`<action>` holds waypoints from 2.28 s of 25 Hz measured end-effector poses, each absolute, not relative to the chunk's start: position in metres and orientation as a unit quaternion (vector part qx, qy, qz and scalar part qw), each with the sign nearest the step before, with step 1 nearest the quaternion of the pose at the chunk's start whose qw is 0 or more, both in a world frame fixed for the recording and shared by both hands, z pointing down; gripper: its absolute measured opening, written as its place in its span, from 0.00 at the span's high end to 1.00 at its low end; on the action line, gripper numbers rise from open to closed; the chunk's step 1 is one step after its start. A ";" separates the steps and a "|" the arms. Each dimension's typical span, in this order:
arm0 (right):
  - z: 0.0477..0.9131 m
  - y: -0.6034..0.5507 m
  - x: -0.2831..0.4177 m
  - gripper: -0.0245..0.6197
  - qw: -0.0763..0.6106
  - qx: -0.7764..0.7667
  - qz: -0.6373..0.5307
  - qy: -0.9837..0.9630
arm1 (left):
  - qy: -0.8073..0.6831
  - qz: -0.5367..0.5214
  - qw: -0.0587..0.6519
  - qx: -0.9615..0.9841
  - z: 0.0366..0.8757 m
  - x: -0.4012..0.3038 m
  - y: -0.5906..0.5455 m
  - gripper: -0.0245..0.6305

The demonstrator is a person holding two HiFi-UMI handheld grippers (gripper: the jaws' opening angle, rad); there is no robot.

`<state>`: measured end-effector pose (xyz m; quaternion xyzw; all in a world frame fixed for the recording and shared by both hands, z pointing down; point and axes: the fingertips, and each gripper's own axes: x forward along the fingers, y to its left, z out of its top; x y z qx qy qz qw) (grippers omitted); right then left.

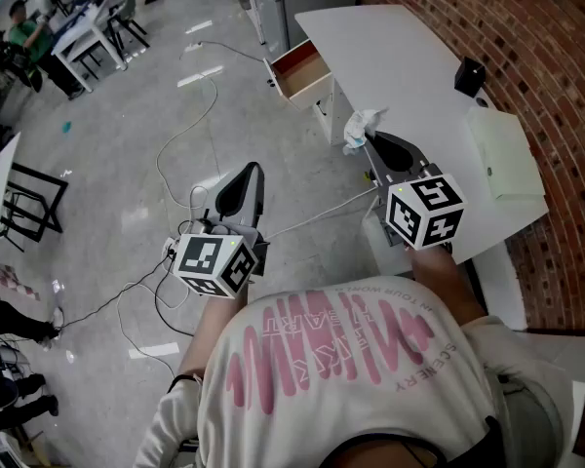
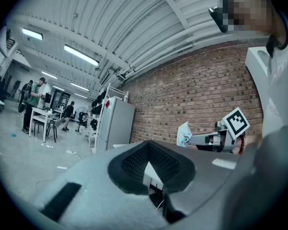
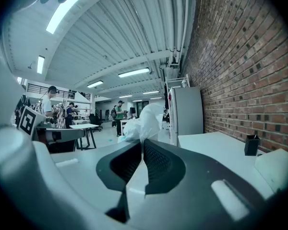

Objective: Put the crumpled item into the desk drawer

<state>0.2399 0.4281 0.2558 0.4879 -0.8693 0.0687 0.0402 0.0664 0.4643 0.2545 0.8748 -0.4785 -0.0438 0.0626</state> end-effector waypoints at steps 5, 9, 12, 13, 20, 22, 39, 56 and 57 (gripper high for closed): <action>0.263 0.426 0.240 0.92 0.041 0.483 0.072 -0.872 | -0.485 -0.045 0.066 0.871 0.263 0.066 0.465 0.96; 0.268 0.423 0.240 0.92 0.045 0.477 0.075 -0.875 | -0.492 -0.041 0.068 0.867 0.269 0.065 0.465 0.95; 0.273 0.418 0.238 0.92 0.041 0.474 0.086 -0.876 | -0.496 -0.037 0.074 0.865 0.272 0.062 0.463 0.95; 0.274 0.417 0.236 0.92 0.038 0.472 0.092 -0.876 | -0.497 -0.036 0.076 0.864 0.274 0.059 0.462 0.95; 0.290 0.388 0.212 0.91 0.036 0.453 0.131 -0.881 | -0.502 -0.036 0.095 0.859 0.289 0.039 0.435 0.95; 0.295 0.372 0.201 0.91 0.045 0.453 0.131 -0.881 | -0.502 -0.036 0.100 0.858 0.297 0.029 0.418 0.95; 0.297 0.191 0.081 0.91 0.068 0.461 0.142 -0.874 | -0.484 -0.021 0.125 0.866 0.303 -0.085 0.230 0.95; 0.291 0.104 0.009 0.91 0.056 0.477 0.131 -0.867 | -0.472 -0.029 0.109 0.874 0.292 -0.161 0.139 0.95; 0.293 0.103 0.007 0.91 0.057 0.477 0.131 -0.867 | -0.472 -0.030 0.109 0.874 0.294 -0.164 0.138 0.95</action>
